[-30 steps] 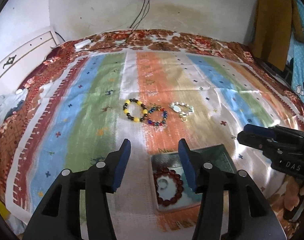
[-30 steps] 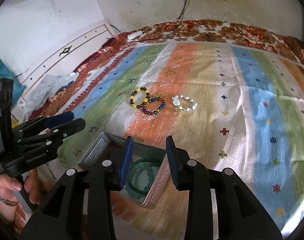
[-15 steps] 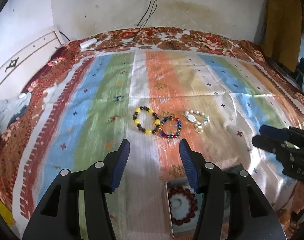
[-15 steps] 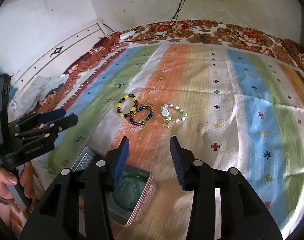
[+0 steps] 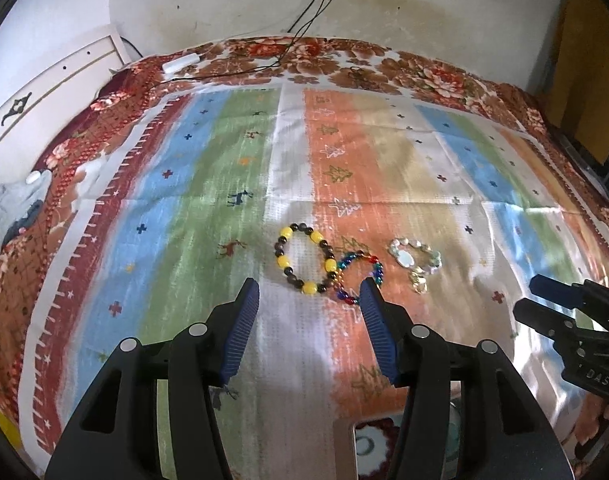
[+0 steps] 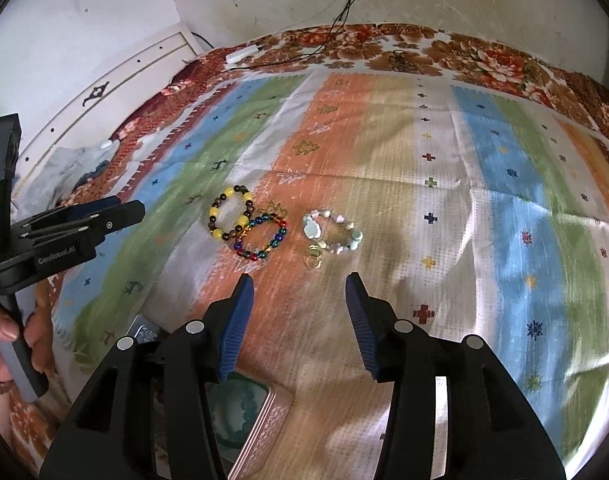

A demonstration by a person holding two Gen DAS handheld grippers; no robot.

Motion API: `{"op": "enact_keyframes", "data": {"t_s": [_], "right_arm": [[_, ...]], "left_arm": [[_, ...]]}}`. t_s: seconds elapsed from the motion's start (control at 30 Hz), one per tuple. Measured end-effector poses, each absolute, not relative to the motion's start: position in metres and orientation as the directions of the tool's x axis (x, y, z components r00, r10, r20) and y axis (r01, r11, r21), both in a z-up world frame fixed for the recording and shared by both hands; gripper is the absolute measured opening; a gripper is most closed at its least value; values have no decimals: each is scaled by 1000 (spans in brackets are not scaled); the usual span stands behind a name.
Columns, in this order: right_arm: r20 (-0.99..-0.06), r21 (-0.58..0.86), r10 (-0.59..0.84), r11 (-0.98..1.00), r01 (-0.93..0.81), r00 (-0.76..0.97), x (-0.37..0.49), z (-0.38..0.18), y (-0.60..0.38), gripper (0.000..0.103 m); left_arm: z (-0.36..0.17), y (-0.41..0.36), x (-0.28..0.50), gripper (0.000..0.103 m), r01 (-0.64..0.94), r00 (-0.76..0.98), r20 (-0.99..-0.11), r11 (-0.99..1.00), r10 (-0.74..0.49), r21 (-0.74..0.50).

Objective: Organize jewelry
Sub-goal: 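Move both open tools toward the yellow-black and white charm bracelets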

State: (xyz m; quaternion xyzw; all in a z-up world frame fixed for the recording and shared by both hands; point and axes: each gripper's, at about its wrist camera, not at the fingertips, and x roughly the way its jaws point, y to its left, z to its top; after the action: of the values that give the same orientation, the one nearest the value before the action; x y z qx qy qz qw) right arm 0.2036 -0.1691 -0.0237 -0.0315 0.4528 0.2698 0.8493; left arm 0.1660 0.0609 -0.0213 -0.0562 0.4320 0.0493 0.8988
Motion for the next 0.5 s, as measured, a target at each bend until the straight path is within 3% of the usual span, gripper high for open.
{"op": "enact_keyframes", "data": {"t_s": [0.5], "right_arm": [[-808, 177, 391, 874, -452, 440, 243, -33, -164, 55]], "left_arm": [[-32, 78, 203, 57, -157, 582, -812, 986, 42, -62]]}}
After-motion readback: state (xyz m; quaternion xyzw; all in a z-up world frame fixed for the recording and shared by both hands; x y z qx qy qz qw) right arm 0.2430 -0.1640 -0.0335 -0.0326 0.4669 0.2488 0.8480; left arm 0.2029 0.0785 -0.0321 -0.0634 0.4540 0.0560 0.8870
